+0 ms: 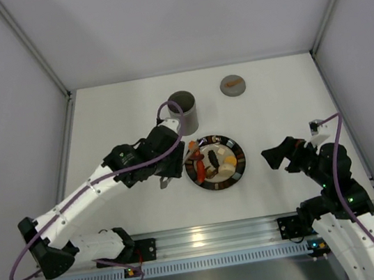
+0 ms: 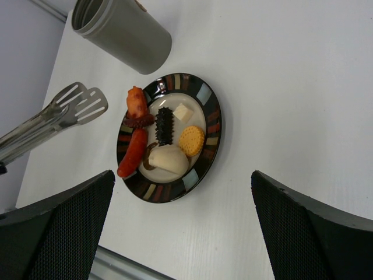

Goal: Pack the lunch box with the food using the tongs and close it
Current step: Pick up the fake food from the plate.

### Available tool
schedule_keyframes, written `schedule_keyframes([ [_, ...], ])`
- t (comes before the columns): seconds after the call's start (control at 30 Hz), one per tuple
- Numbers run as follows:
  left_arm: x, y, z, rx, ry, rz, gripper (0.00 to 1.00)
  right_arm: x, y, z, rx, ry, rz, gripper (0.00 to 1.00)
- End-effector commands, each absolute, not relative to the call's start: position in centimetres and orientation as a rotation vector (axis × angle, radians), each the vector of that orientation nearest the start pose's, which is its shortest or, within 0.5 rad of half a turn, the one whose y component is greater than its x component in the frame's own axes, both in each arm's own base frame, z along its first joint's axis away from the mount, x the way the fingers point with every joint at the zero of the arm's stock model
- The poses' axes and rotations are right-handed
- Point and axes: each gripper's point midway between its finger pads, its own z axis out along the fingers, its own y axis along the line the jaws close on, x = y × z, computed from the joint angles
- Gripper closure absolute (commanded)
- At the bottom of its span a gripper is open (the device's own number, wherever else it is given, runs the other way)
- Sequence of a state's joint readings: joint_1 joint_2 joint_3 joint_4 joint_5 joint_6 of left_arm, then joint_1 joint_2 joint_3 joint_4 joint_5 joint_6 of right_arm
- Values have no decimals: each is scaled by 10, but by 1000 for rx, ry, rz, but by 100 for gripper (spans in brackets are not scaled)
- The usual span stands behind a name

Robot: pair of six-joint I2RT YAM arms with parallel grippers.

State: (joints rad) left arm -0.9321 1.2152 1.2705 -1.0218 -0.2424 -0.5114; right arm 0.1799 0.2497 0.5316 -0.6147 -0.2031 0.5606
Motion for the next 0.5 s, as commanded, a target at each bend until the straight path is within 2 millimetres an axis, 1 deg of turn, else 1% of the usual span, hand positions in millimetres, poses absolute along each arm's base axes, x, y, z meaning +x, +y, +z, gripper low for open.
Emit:
schedule_keyframes([
  [0.0, 207, -230, 215, 362, 2408, -319, 44, 188, 89, 208, 226, 1904, 677, 1],
  [0.1, 214, -234, 207, 358, 2423, -309, 44, 188, 89, 207, 225, 1906, 676, 1],
  [0.13, 219, -233, 202, 347, 2436, -296, 44, 188, 89, 207, 226, 1904, 677, 1],
  [0.27, 228, -233, 194, 325, 2446, -308, 44, 187, 88, 204, 226, 1908, 673, 1],
  [0.37, 232, -233, 187, 324, 2460, -311, 44, 187, 88, 202, 227, 1914, 672, 1],
  [0.47, 233, -237, 181, 339, 2474, -324, 44, 187, 89, 200, 230, 1916, 675, 0],
])
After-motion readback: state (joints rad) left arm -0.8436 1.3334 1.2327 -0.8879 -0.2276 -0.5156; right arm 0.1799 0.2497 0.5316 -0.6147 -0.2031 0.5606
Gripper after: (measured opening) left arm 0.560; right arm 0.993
